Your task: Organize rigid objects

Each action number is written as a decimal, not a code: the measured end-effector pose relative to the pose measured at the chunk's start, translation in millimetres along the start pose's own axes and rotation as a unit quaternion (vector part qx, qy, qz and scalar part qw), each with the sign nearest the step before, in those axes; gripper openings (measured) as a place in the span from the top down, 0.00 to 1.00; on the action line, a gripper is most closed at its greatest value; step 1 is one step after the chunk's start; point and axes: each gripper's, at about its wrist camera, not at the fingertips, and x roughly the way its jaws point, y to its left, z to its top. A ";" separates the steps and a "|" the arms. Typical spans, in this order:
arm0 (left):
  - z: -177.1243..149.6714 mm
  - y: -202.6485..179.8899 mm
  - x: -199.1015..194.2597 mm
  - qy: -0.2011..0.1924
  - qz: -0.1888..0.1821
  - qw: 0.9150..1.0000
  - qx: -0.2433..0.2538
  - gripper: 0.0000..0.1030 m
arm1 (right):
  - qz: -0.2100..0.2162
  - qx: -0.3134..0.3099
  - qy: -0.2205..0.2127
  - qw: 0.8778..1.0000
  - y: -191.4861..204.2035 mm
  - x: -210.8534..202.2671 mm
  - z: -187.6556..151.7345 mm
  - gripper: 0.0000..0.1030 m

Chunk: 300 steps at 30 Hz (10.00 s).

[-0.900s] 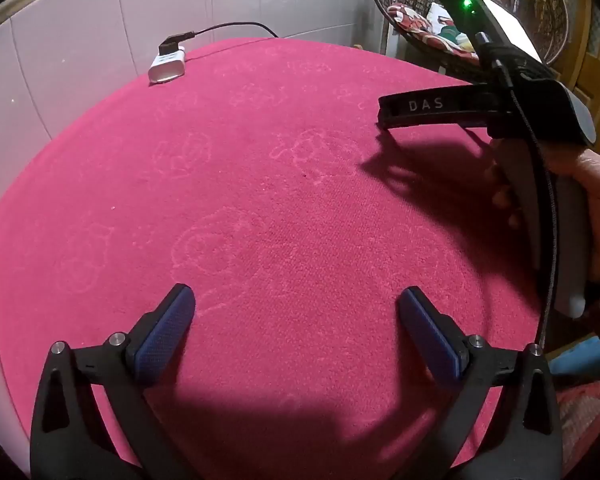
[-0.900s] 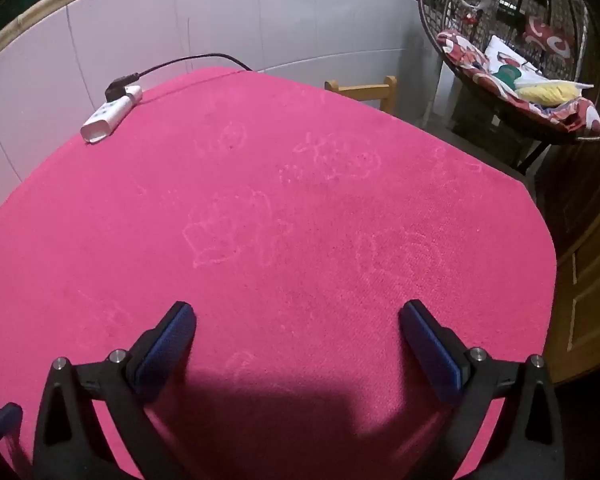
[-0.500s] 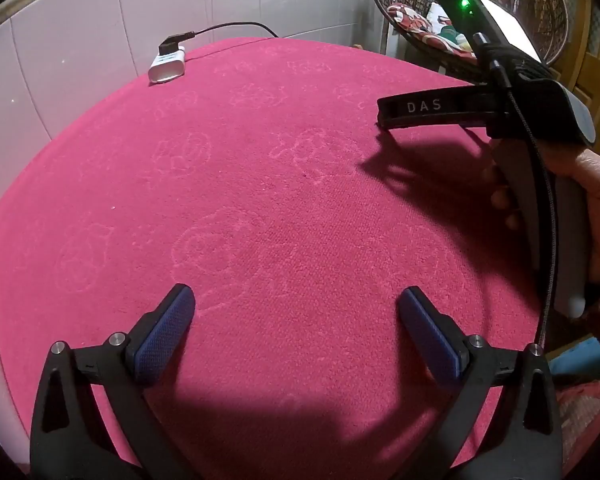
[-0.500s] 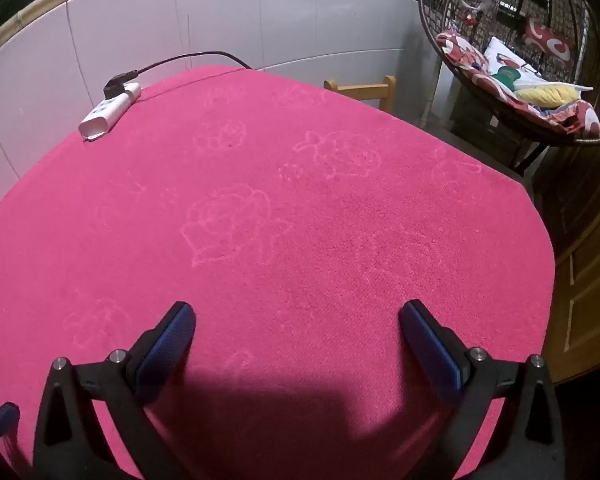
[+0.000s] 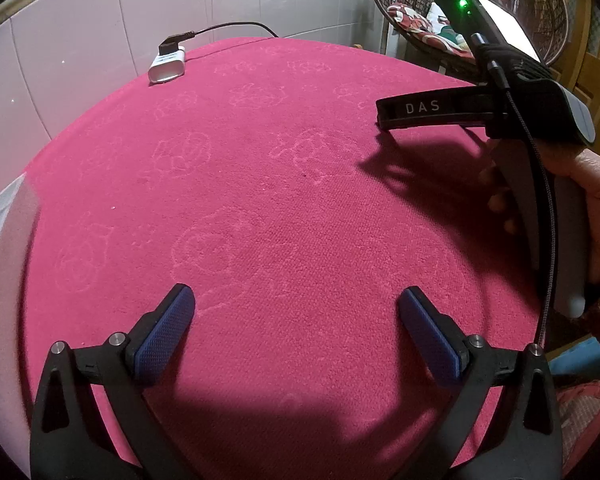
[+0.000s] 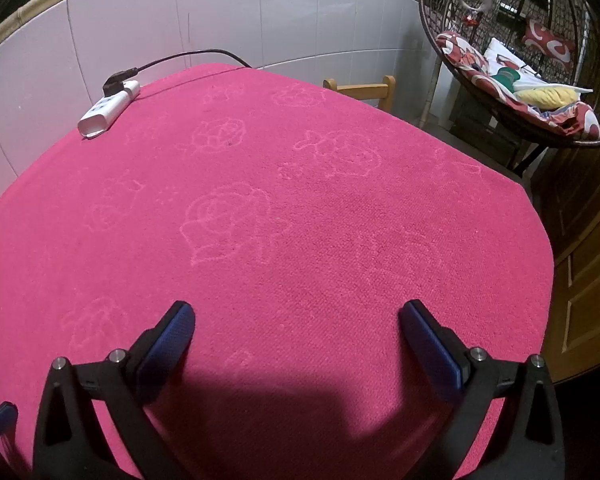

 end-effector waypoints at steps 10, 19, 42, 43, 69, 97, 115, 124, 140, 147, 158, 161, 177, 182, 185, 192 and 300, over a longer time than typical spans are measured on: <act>-0.1 -0.5 -0.1 0.000 0.000 1.000 0.000 0.00 | 0.000 0.000 0.000 1.000 0.2 -0.4 0.2 0.00; -0.1 -0.6 -0.3 0.000 0.001 1.000 0.000 0.00 | 0.000 -0.001 0.000 1.000 -0.2 0.6 -0.2 0.00; 0.6 -1.9 1.2 0.000 0.001 1.000 0.001 0.00 | -0.001 -0.001 0.000 1.000 -1.3 -0.6 -0.1 0.00; -0.2 -1.7 0.1 0.000 0.001 1.000 0.001 0.00 | -0.001 -0.002 0.000 1.000 -0.7 -0.5 0.0 0.00; -1.5 -2.4 0.1 0.000 0.001 1.000 0.000 0.00 | -0.006 0.003 -0.001 1.000 -0.5 -0.8 -0.5 0.00; -1.5 -2.4 0.3 0.000 0.001 1.000 0.000 0.00 | -0.007 0.006 -0.001 1.000 0.3 -0.6 -0.6 0.00; -2.6 -3.7 -0.8 0.002 0.007 1.000 -0.006 0.00 | -0.007 0.007 -0.001 1.000 -0.1 -0.8 -0.6 0.00; -26.5 16.5 -69.4 -0.059 0.017 0.993 -0.101 0.00 | -0.006 0.007 -0.001 1.000 0.0 -0.7 -0.5 0.00; -73.3 96.6 -80.2 -0.015 0.126 0.947 -0.296 0.17 | -0.006 0.008 -0.001 1.000 1.5 -1.1 -0.4 0.00; -76.7 100.5 -75.1 -0.018 0.140 0.947 -0.289 0.63 | -0.002 0.005 -0.001 1.000 3.0 -1.7 0.4 0.00; -81.4 100.4 -90.6 -0.055 0.147 0.943 -0.294 0.64 | 0.281 -0.092 -0.031 0.955 68.9 -56.1 -33.0 0.00; -83.0 100.4 -92.2 -0.059 0.148 0.943 -0.293 0.64 | 0.289 -0.111 -0.039 0.950 85.3 -61.5 -38.5 0.00; -85.9 105.8 -80.5 -0.044 0.151 0.943 -0.294 0.64 | 0.289 -0.179 -0.032 0.940 132.0 -68.9 -52.2 0.00; -91.0 108.8 -84.2 -0.059 0.127 0.943 -0.303 0.65 | 0.290 -0.201 -0.043 0.935 142.9 -74.9 -56.7 0.00; -92.0 106.9 -86.0 -0.062 0.126 0.943 -0.303 0.65 | 0.289 -0.217 -0.043 0.931 152.9 -74.6 -60.0 0.00; -91.3 105.0 -98.6 -0.082 0.145 0.940 -0.297 0.65 | 0.275 -0.269 -0.039 0.922 183.9 -69.9 -65.1 0.00; -131.9 367.6 -159.2 -0.005 0.290 0.860 -0.421 0.64 | 0.353 -0.391 -0.052 0.848 457.1 -138.9 -103.3 0.61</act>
